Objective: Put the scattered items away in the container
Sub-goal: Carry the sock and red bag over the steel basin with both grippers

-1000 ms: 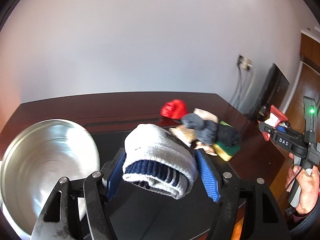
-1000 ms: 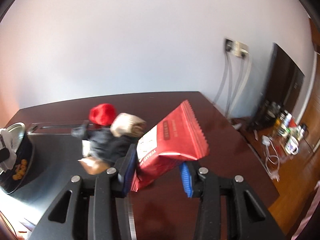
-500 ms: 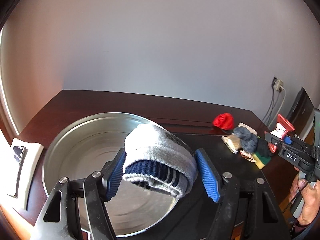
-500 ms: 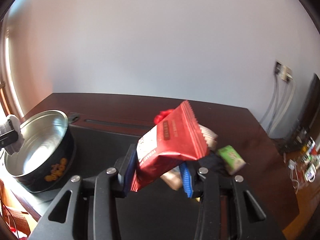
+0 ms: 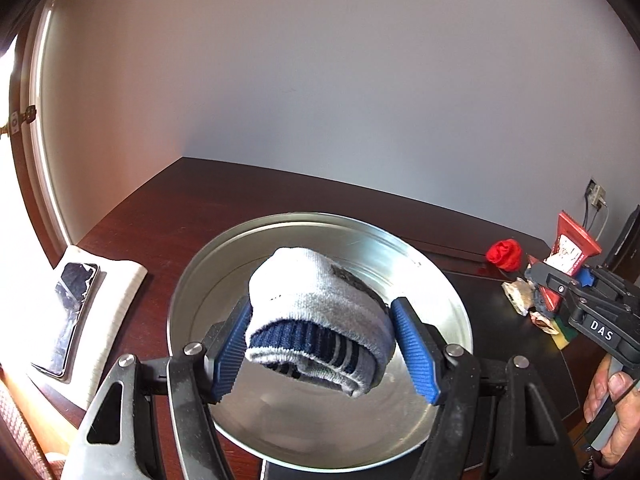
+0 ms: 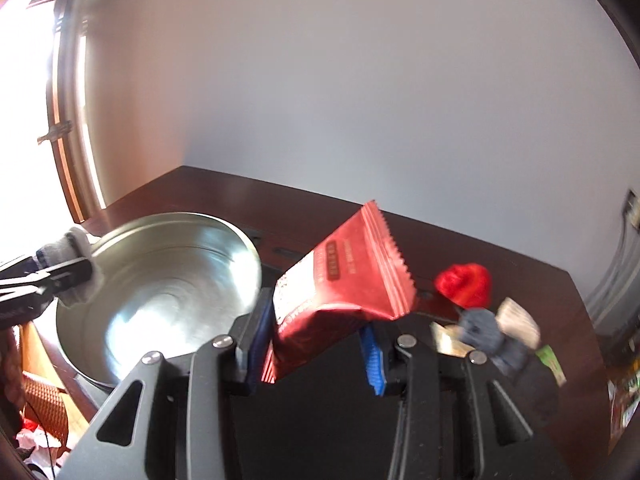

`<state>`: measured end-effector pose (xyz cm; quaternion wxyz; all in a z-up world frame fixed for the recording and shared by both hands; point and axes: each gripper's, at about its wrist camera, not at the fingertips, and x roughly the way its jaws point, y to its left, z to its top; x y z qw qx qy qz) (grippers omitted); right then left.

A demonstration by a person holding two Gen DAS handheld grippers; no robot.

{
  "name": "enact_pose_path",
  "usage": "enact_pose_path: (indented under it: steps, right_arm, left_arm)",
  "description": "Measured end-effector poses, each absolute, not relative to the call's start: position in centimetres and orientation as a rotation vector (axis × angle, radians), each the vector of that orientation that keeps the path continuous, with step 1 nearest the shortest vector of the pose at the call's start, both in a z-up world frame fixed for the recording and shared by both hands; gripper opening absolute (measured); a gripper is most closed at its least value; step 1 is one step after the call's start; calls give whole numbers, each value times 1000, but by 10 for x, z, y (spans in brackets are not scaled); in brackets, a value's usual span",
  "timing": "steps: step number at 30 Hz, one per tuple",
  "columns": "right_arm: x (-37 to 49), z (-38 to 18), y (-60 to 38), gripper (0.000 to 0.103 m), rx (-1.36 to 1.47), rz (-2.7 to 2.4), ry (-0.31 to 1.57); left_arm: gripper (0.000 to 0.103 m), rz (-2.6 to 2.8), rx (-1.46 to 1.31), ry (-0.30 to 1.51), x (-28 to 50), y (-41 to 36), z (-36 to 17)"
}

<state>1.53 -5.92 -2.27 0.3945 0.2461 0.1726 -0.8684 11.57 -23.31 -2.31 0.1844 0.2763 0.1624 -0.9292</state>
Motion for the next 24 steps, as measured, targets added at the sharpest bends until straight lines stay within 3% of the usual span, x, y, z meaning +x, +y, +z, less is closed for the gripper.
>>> enact_pose_path:
  steps: [24]
  right_arm:
    - [60,-61,-166,40,655,-1941,597]
  left_arm:
    - [71,-2556,870,481,109,-268,-56]
